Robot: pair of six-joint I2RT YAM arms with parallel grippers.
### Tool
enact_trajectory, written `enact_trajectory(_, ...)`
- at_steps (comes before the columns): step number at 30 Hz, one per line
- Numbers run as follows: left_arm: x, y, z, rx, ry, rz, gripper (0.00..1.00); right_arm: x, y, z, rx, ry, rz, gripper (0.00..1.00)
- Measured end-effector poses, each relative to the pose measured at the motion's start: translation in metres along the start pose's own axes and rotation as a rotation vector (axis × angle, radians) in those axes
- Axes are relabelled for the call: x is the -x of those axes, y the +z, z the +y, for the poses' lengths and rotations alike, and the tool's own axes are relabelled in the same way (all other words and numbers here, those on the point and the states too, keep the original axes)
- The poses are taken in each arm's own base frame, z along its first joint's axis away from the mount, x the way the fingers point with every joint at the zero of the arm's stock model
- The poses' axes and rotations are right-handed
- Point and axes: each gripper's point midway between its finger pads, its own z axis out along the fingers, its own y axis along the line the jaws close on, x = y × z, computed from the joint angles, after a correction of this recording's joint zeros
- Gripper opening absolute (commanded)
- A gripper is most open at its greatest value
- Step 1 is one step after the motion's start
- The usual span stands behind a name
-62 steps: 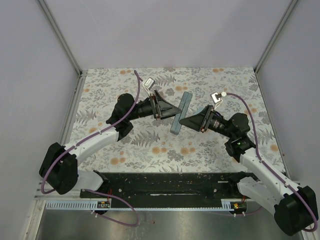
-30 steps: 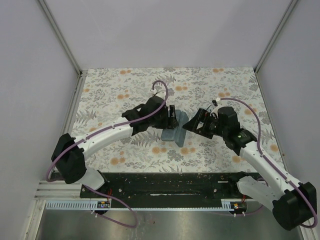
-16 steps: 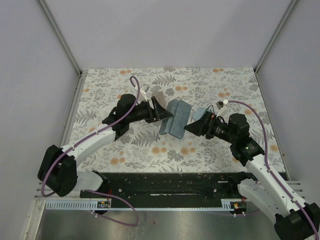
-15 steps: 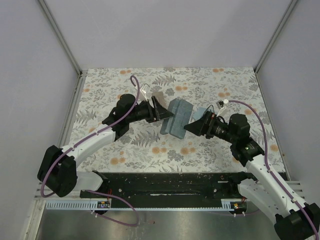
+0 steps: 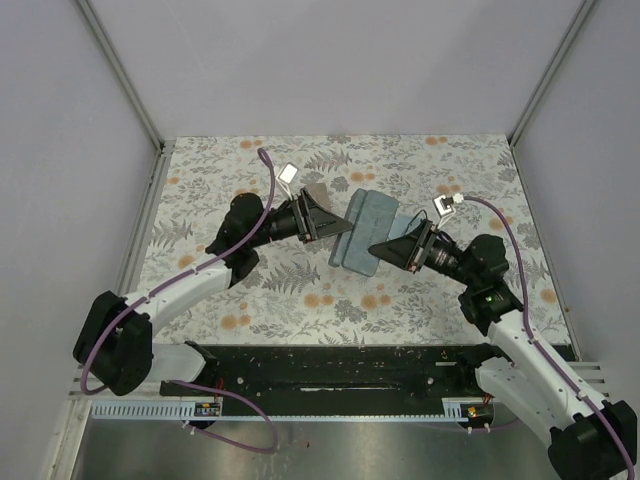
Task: Organize the sunglasses
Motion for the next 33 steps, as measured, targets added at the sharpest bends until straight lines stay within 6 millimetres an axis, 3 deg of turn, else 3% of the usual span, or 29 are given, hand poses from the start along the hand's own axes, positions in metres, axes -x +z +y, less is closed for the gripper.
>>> enact_trajectory(2, 0.002, 0.001, -0.003, -0.016, 0.007, -0.009, 0.63, 0.002, 0.0, 0.006, 0.028, 0.016, -0.004, 0.1)
enact_trajectory(5, 0.007, 0.002, -0.006, -0.042, 0.028, -0.026, 0.93, 0.009, 0.001, 0.014, 0.062, 0.038, -0.021, 0.04)
enact_trajectory(6, 0.007, 0.002, -0.006, -0.042, 0.027, -0.03, 0.99, 0.009, 0.001, 0.016, 0.073, 0.032, -0.014, 0.03)
enact_trajectory(9, 0.009, 0.0, 0.008, 0.02, 0.021, -0.041, 0.99, 0.008, 0.003, 0.011, 0.059, 0.026, -0.006, 0.0)
enact_trajectory(14, 0.013, -0.019, 0.042, 0.262, 0.078, -0.057, 0.99, 0.0, 0.013, -0.026, -0.09, 0.073, 0.06, 0.0)
enact_trajectory(22, 0.054, -0.073, 0.05, 0.614, 0.254, -0.204, 0.99, -0.024, 0.024, -0.132, -0.494, 0.202, 0.214, 0.0)
enact_trajectory(24, 0.058, -0.088, 0.063, 0.706, 0.256, -0.229, 0.99, -0.029, 0.025, -0.155, -0.602, 0.214, 0.254, 0.02)
enact_trajectory(27, 0.059, -0.103, 0.081, 0.801, 0.245, -0.242, 0.99, -0.034, 0.029, -0.175, -0.714, 0.187, 0.299, 0.05)
enact_trajectory(33, 0.052, -0.117, 0.103, 0.885, 0.241, -0.23, 0.98, -0.033, 0.055, -0.195, -0.841, 0.096, 0.353, 0.54)
